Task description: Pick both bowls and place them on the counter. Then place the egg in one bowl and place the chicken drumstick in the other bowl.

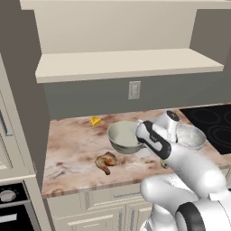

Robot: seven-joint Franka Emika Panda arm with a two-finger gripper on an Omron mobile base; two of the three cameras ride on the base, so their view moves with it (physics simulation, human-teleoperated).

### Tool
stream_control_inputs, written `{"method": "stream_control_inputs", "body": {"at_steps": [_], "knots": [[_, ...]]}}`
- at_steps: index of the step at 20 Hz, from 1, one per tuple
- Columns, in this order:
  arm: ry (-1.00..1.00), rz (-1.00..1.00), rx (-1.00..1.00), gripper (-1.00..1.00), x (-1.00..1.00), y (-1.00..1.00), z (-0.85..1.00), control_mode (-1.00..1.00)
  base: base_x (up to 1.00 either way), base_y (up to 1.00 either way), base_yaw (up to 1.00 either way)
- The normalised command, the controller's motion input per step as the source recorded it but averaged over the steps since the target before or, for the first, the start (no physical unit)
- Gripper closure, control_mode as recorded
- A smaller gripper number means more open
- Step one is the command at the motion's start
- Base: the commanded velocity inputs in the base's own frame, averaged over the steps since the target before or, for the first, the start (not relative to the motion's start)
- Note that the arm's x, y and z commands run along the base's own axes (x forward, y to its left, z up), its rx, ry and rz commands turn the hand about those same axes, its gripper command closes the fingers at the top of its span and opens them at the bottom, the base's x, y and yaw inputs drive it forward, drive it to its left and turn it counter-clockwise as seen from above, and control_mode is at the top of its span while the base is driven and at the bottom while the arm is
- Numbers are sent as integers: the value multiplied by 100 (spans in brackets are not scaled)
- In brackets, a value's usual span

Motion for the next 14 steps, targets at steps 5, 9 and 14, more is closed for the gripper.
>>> {"method": "stream_control_inputs", "body": {"at_steps": [5,9,14], "knots": [[0,1,-6,100,34,-18,-28,-100,0,0,0],[0,0,-3,100,24,-13,-23,-100,0,0,0],[4,0,0,-100,0,0,-15,-100,0,0,0]]}}
